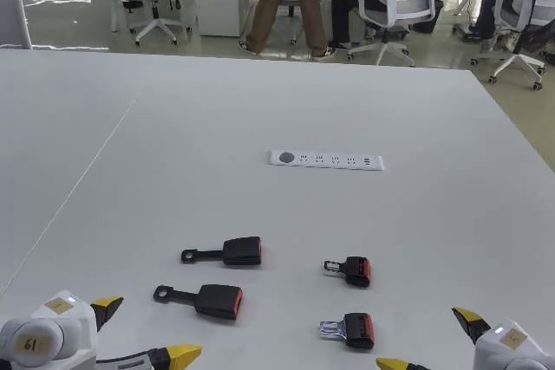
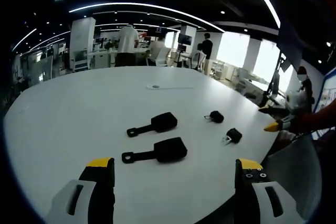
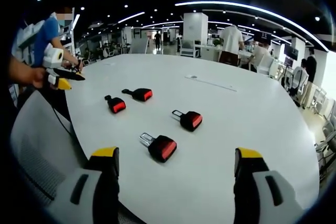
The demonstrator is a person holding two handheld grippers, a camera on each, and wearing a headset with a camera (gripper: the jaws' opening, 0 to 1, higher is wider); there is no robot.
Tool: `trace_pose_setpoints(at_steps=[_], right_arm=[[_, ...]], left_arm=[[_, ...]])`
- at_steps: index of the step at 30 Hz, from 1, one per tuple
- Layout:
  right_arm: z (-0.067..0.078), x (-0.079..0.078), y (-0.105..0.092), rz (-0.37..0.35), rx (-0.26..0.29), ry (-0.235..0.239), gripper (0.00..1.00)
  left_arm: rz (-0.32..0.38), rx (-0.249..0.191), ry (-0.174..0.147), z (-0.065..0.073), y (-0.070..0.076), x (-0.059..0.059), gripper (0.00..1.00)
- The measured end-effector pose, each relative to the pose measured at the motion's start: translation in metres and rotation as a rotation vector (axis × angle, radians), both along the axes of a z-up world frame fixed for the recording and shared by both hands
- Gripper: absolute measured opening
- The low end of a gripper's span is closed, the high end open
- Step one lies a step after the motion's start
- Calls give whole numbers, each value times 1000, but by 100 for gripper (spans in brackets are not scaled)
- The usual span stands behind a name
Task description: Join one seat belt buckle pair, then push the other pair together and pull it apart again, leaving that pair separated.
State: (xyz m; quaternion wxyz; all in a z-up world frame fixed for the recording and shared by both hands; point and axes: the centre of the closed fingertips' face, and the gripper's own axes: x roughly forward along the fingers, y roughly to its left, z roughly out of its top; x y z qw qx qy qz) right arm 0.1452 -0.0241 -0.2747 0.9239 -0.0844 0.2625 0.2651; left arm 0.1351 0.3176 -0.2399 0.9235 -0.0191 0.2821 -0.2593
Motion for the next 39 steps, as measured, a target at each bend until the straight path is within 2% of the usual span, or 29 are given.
trace_pose_setpoints(at_steps=[30,39], right_arm=[[-2,5,4,7,2,7,92],[-5,8,5,16,0,15,92]], left_arm=[[9,0,11,-9,7,3,97],[3,5,21,-10,4,4,97]])
